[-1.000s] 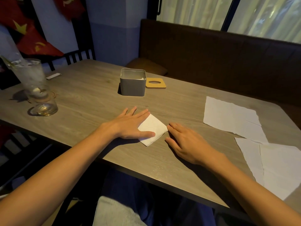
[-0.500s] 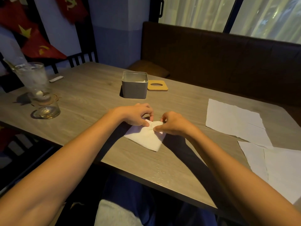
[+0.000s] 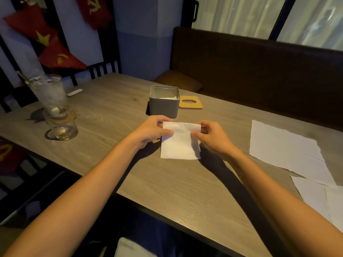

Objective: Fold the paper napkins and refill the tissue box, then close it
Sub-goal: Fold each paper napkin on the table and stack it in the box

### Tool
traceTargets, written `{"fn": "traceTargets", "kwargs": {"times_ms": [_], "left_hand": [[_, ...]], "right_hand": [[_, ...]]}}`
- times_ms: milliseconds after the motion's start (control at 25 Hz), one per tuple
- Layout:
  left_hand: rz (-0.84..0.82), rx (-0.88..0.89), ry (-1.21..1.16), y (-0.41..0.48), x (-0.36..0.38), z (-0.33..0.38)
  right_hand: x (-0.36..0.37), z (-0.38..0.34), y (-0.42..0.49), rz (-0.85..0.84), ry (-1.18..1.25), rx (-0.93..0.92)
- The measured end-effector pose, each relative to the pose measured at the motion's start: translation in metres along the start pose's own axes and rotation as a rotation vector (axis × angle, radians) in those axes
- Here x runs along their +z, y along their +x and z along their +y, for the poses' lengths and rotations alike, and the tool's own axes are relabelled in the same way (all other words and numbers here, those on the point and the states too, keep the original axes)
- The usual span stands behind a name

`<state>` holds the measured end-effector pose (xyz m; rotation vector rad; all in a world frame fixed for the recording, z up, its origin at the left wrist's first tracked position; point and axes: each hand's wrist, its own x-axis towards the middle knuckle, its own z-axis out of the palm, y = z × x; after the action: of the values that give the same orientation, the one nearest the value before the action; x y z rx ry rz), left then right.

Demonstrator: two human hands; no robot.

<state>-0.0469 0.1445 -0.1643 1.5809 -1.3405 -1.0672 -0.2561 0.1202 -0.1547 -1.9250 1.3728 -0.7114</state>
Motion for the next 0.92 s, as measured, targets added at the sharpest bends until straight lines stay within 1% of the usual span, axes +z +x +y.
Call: {"fn": "traceTargets", "kwargs": {"times_ms": [80,160,280,400,560,680,800,920], "left_hand": [[0.099,0.01,-0.093,0.0,0.003,-0.004],[0.192,-0.011,-0.186,-0.002,0.007,-0.01],[0.308,-0.079,-0.287,-0.001,0.008,-0.013],[0.383,-0.04,-0.327,0.001,0.006,-0.006],[0.589,0.102,-0.177,0.026,-0.016,0.02],[0.67,0.151,-0.061,0.066,-0.043,0.044],[0.671,0.126,0.058,0.103,-0.062,0.053],[0.674,0.133,0.281,0.125,-0.065,0.049]], "right_hand": [[0.005,0.003,0.005,0.041,0.081,0.064],[0.009,0.007,0.007,0.043,0.211,0.12],[0.015,0.008,0.013,0.006,0.205,0.128],[0.017,0.002,0.024,0.059,0.252,0.107],[0.014,-0.021,0.064,0.184,0.161,-0.065],[0.009,-0.046,0.112,0.223,0.051,-0.179],[0.007,-0.062,0.153,0.179,-0.13,-0.22],[0.014,-0.065,0.182,0.068,-0.342,-0.221]]}}
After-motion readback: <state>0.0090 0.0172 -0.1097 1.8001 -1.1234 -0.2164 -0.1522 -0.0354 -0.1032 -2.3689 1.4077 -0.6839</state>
